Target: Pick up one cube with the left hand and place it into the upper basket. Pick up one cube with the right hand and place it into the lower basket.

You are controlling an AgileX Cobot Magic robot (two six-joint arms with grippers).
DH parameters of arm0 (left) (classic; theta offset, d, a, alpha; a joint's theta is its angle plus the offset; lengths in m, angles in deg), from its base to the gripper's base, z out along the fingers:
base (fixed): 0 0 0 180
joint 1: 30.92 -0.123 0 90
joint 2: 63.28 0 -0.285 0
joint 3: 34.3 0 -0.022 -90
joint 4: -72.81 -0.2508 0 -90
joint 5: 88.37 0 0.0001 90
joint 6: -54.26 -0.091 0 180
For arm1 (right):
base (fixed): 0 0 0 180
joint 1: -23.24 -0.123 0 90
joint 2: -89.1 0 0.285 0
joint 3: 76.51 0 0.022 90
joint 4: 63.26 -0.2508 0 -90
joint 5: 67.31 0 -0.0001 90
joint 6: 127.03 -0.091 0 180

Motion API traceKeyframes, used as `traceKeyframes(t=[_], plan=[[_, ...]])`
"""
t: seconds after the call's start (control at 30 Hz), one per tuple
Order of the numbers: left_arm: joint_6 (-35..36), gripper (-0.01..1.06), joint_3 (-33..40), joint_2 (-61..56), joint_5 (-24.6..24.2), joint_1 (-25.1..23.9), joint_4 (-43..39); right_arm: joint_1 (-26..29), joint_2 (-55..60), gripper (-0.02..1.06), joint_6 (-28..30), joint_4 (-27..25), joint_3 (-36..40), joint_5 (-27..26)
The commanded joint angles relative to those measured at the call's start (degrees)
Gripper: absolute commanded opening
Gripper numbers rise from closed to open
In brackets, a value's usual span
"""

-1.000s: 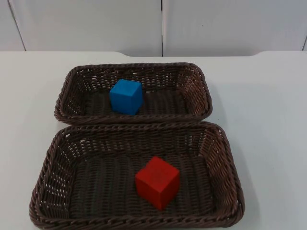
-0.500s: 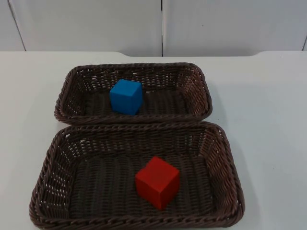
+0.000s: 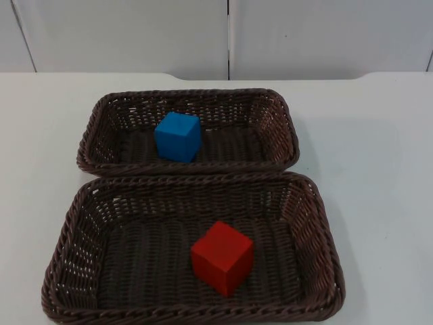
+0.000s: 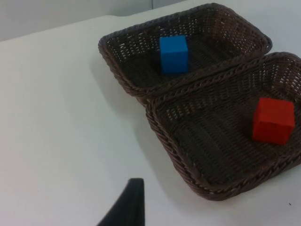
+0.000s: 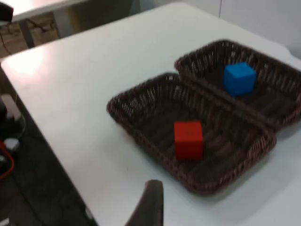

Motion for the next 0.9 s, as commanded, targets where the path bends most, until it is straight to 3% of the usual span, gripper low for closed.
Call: traceKeyframes(t=[0.0,0.23,0.87], plan=[[0.3,1.05,0.2,-0.2,-0.2,-0.2,-0.3,-0.3,-1.3,0.78,-0.3,0.5,0.2,3.1],[0.3,1.05,0.2,-0.2,-0.2,-0.2,-0.3,-0.3,-4.6,0.78,-4.2,5.1,2.5,6.5],[0.3,1.05,0.2,-0.2,-0.2,-0.2,-0.1,-0.3,-4.8,0.78,-4.4,5.9,3.2,8.1]])
